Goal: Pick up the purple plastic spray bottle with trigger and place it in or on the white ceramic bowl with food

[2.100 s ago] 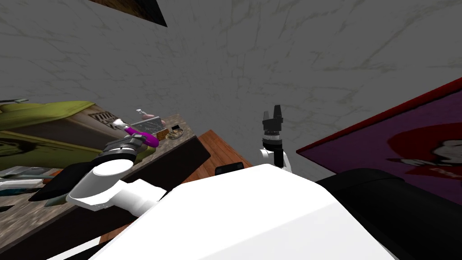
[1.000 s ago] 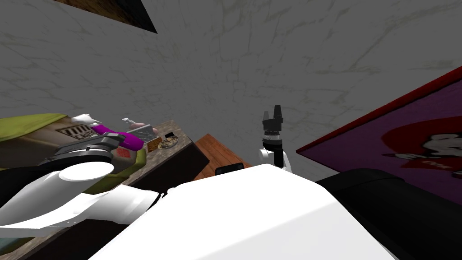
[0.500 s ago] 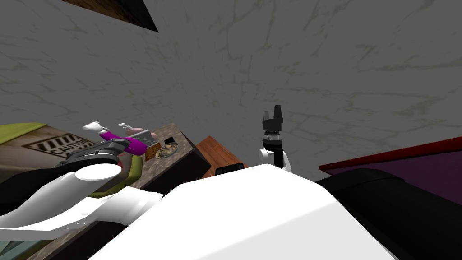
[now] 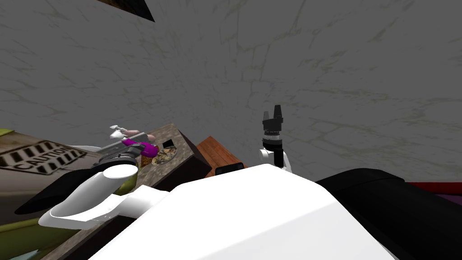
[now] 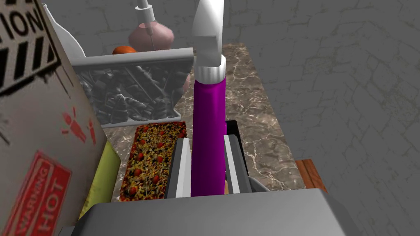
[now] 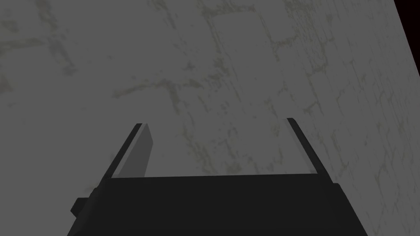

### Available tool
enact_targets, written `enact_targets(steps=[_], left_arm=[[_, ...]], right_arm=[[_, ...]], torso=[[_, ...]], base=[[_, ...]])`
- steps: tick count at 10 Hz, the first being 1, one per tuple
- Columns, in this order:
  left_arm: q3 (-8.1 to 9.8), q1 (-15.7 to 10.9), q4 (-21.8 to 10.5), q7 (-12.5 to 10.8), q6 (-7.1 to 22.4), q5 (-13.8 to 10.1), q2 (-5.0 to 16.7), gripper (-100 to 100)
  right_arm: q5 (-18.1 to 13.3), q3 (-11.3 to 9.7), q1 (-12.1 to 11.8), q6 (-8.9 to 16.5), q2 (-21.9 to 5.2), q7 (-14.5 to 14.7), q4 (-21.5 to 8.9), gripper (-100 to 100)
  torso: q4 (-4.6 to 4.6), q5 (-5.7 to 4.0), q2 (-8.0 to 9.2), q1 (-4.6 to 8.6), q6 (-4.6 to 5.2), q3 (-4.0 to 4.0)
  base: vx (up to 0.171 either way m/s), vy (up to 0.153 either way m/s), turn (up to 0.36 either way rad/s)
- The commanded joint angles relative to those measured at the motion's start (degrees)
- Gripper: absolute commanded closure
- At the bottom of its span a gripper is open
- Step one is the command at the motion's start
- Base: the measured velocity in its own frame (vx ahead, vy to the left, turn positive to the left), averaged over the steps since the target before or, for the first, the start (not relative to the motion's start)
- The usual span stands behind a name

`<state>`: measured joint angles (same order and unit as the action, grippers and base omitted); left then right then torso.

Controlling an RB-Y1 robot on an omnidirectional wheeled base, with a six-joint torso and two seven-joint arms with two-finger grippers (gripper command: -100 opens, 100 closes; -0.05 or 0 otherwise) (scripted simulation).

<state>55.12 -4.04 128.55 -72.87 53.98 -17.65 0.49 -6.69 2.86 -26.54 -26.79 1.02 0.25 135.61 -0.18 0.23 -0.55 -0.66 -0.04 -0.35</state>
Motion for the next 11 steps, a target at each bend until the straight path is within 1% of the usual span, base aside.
enact_targets(steps=[1, 2, 3, 4, 8, 9, 10, 11], left_arm=[[-0.04, -0.13, -0.06, -0.28, 0.47, 0.50, -2.27, 100], [-0.06, -0.08, -0.07, -0.29, 0.49, 0.58, -3.16, 100], [-0.06, -0.05, -0.04, -0.22, 0.43, 0.49, -2.54, 100], [-0.08, -0.04, -0.06, -0.26, 0.53, 0.51, -2.68, -100], [-0.08, -0.04, -0.06, -0.26, 0.53, 0.51, -2.67, -100], [-0.08, -0.04, -0.06, -0.26, 0.53, 0.51, -2.67, 0], [0.31, 0.05, 1.45, -0.88, 2.12, 0.53, -2.32, -100], [0.70, 0.15, 2.96, -1.50, 3.70, 0.55, -1.98, -100]], right_arm=[[0.00, 0.00, 0.00, 0.00, 0.00, 0.00, 0.00, 0], [0.00, 0.00, 0.00, 0.00, 0.00, 0.00, 0.00, 0], [0.00, 0.00, 0.01, 0.00, 0.00, 0.00, 0.00, 0], [0.00, -0.01, 0.01, 0.00, 0.00, 0.00, 0.00, 0], [0.00, -0.01, 0.01, 0.00, 0.01, 0.00, 0.00, 0], [0.00, -0.01, 0.01, 0.00, 0.01, 0.00, 0.00, 0], [0.00, -0.01, 0.01, 0.00, 0.01, 0.00, 0.00, 0], [0.00, -0.01, 0.01, 0.00, 0.00, 0.00, 0.00, 0]], torso=[[0.00, 0.00, 0.00, 0.00, 0.00, 0.00], [0.03, -0.02, 0.09, 0.04, -0.01, 0.06], [0.07, -0.05, 0.21, 0.09, -0.02, 0.13], [0.12, -0.09, 0.34, 0.13, -0.04, 0.22], [0.16, -0.10, 0.48, 0.17, -0.04, 0.31], [0.16, -0.10, 0.49, 0.17, -0.04, 0.31], [0.16, -0.10, 0.49, 0.17, -0.04, 0.31], [0.16, -0.11, 0.47, 0.15, -0.04, 0.30]], base=[[0.064, 0.023, 0.016], [0.039, 0.012, 0.006], [0.014, 0.003, -0.003], [0.000, 0.000, 0.000], [0.000, 0.000, 0.000], [0.000, 0.000, 0.000], [0.008, 0.007, -0.035], [0.015, 0.013, -0.053]])
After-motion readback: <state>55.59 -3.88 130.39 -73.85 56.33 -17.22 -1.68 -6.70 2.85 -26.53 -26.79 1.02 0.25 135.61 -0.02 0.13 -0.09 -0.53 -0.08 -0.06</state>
